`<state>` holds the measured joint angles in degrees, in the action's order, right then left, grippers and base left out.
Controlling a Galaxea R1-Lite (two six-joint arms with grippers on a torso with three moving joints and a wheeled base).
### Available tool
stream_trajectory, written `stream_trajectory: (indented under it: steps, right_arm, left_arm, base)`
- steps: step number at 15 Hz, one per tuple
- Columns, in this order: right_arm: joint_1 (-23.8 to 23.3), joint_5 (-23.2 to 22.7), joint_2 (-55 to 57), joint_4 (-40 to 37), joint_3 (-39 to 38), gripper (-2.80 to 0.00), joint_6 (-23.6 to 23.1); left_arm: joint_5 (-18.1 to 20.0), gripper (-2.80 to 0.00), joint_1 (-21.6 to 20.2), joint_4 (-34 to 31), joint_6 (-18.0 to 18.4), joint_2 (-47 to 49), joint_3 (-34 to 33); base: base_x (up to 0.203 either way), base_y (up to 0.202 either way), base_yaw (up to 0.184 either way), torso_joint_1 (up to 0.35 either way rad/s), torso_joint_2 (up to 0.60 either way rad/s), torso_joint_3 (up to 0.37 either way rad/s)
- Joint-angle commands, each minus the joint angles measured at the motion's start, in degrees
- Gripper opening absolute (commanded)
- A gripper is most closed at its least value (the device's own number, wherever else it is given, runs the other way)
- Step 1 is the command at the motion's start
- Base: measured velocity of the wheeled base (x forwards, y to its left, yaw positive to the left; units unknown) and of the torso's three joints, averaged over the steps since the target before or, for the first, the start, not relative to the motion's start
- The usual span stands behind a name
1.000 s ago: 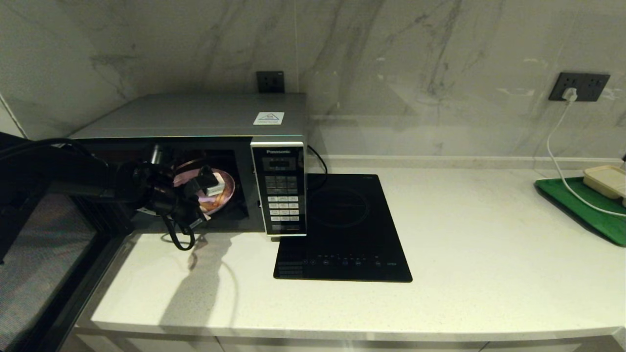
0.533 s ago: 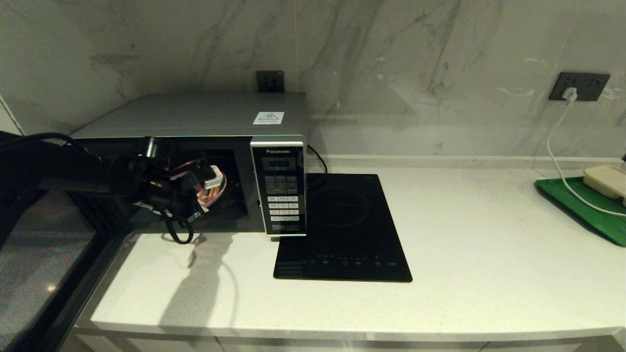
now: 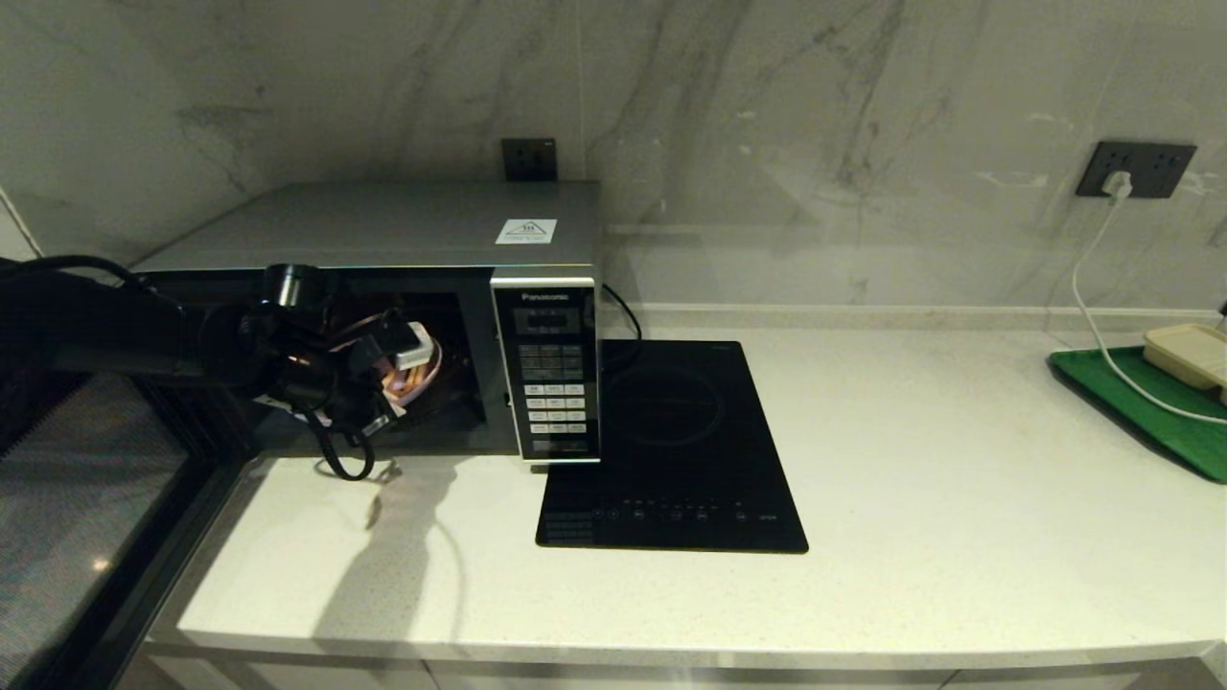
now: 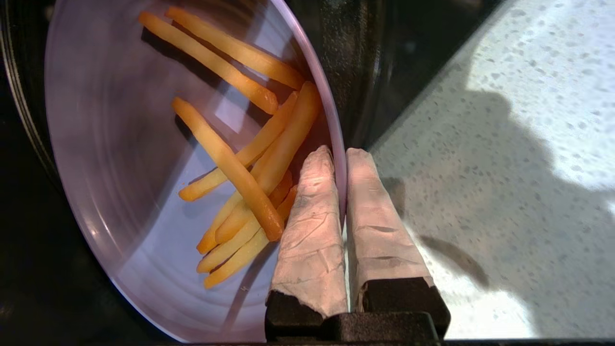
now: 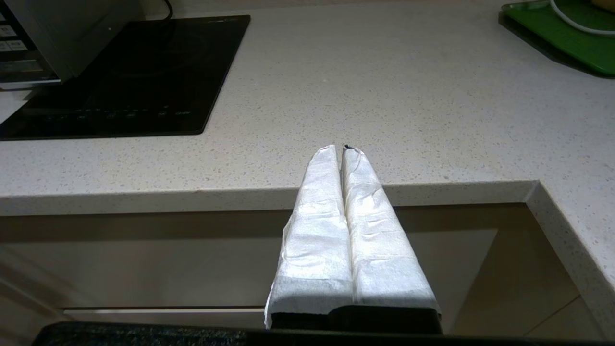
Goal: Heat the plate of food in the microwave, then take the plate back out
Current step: Take the plate out of the microwave
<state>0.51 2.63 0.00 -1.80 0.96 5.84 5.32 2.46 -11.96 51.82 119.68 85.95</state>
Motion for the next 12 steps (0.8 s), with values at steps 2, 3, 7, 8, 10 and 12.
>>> stream_trajectory:
  steps: [2,3,7,8,10,12]
  right_arm:
    - [0.0,0.0,0.0,0.0,0.0,-2.80,0.0]
    - [0.0,0.0,0.0,0.0,0.0,-2.80,0.1]
    - [0.0,0.0,0.0,0.0,0.0,-2.80,0.0]
    - [0.0,0.0,0.0,0.0,0.0,-2.80,0.0]
    - [0.0,0.0,0.0,0.0,0.0,-2.80,0.0]
    - [0.0,0.0,0.0,0.0,0.0,-2.80,0.0]
  left_arm:
    - [0.1,-2.80,0.5,0.0,0.3,-3.2,-3.3]
    - [0.2,-2.80,0.5,0.0,0.2,-3.5,-3.8]
    - [0.3,-2.80,0.5,0.1,0.3,-5.5,-6.6]
    - [0.3,-2.80,0.5,0.1,0.3,-6.2,-7.9]
    - [0.2,-2.80,0.9,0.1,0.3,-8.4,-11.0]
    - [0.0,-2.80,1.5,1.3,0.3,-11.0,-14.7]
  base:
    - [0.000,0.000,0.000,0.000,0.00,0.000]
    - [0.000,0.000,0.000,0.000,0.00,0.000]
    - [0.000,0.000,0.000,0.000,0.00,0.000]
    - [0.000,0.000,0.000,0.000,0.00,0.000]
    - [0.000,0.000,0.000,0.000,0.00,0.000]
    - [0.000,0.000,0.000,0.000,0.00,0.000]
